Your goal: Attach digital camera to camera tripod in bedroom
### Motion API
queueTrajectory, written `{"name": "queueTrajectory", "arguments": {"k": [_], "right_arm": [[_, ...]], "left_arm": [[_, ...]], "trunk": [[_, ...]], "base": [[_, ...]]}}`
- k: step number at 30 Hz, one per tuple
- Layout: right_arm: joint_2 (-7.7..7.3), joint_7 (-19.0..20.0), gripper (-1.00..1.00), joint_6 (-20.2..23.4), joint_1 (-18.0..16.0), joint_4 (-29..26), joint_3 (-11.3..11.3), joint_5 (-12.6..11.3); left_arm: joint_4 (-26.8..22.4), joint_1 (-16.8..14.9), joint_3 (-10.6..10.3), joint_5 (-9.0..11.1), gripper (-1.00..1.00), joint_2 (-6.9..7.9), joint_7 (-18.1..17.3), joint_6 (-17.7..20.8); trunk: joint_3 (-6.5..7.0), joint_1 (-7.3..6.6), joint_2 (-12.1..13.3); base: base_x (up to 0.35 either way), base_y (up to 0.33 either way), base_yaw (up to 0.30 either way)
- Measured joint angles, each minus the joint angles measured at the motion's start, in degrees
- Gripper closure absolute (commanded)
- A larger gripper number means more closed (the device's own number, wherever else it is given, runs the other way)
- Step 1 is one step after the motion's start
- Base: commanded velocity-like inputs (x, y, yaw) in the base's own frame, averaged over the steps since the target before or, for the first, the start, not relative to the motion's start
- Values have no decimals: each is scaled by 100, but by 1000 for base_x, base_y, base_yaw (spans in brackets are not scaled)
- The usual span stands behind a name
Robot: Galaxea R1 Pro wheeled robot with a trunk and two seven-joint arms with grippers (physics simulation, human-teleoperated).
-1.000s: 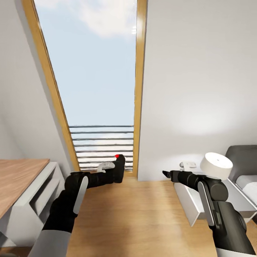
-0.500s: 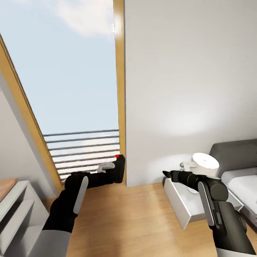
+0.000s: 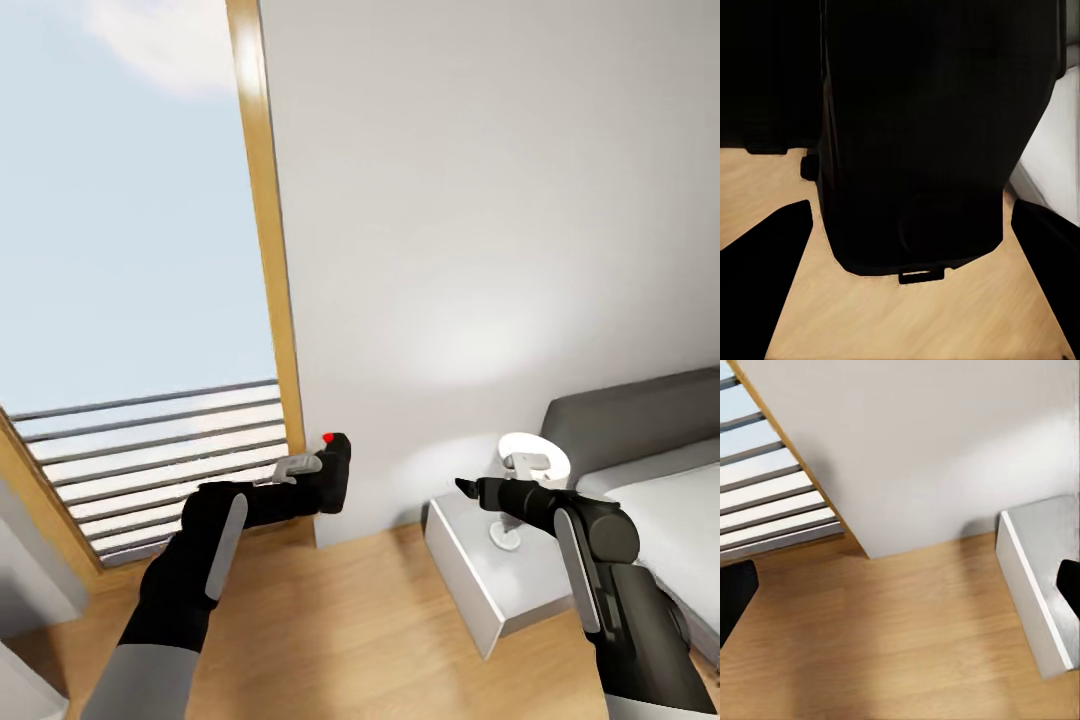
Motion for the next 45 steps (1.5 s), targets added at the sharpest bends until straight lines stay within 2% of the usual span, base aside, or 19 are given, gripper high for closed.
{"name": "queueTrajectory", "arguments": {"k": [10,38,41,42,43,45], "right_arm": [[-12,2,-100,0,0,1,0,-1],[11,2,-100,1,0,1,0,-2],[11,3,-100,0,0,0,0,-1],[11,4,-100,-2,0,0,0,5],[9,5,-100,1,1,1,0,0],[10,5,-100,-1,1,1,0,0]], "left_arm": [[-34,0,6,6,100,2,-18,-3],[-127,16,-12,9,100,-12,-23,-12],[-136,17,-69,15,100,-17,-28,-10],[-139,17,-199,79,100,-24,-23,2],[-139,17,-238,10,100,-26,-24,-10],[-139,15,-273,4,100,-28,-24,-10]], "trunk": [[6,2,0],[160,3,1],[177,3,1],[183,2,-2],[188,3,1],[199,3,1]], "base": [[226,-48,-266],[10,-2,-234],[0,86,-228],[0,242,-228],[0,270,-228],[0,283,-228]]}}
